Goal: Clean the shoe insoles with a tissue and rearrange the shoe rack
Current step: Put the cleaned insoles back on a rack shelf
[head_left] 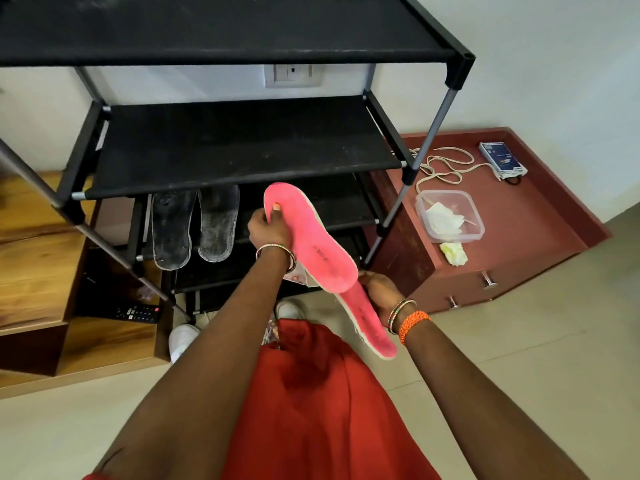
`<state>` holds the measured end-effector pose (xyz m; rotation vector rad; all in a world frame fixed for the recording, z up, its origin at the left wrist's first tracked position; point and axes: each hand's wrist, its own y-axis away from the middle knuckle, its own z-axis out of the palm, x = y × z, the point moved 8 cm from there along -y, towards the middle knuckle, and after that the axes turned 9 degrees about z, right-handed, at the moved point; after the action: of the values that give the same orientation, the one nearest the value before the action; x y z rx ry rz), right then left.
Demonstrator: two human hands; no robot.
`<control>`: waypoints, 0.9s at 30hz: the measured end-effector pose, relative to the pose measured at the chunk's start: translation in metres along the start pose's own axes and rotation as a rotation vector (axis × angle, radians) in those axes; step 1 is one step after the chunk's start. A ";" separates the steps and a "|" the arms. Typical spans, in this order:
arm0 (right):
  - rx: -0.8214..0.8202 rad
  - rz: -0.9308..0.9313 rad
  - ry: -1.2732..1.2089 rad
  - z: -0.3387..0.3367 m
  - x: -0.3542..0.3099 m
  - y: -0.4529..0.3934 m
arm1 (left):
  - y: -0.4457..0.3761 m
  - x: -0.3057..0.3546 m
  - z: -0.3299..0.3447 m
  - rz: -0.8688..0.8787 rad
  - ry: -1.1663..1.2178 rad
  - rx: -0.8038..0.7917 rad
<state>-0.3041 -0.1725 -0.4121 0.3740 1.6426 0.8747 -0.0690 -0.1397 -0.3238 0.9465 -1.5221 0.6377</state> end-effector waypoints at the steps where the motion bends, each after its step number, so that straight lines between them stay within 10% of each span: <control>1: 0.034 -0.009 -0.002 -0.004 0.002 -0.002 | -0.002 0.003 0.005 0.015 0.024 -0.024; 8: 0.423 0.032 0.534 -0.036 0.023 -0.011 | 0.004 0.007 0.011 -0.003 0.063 -0.075; 21: 0.118 -0.126 0.058 0.012 -0.002 0.002 | 0.025 -0.011 0.002 0.123 -0.260 -0.059; 27: 0.426 -0.183 0.204 0.011 -0.016 0.011 | 0.036 -0.057 0.024 -0.337 0.080 -0.240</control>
<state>-0.2921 -0.1721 -0.3935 0.4278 2.0208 0.4311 -0.1127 -0.1283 -0.3797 0.9513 -1.2949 0.2422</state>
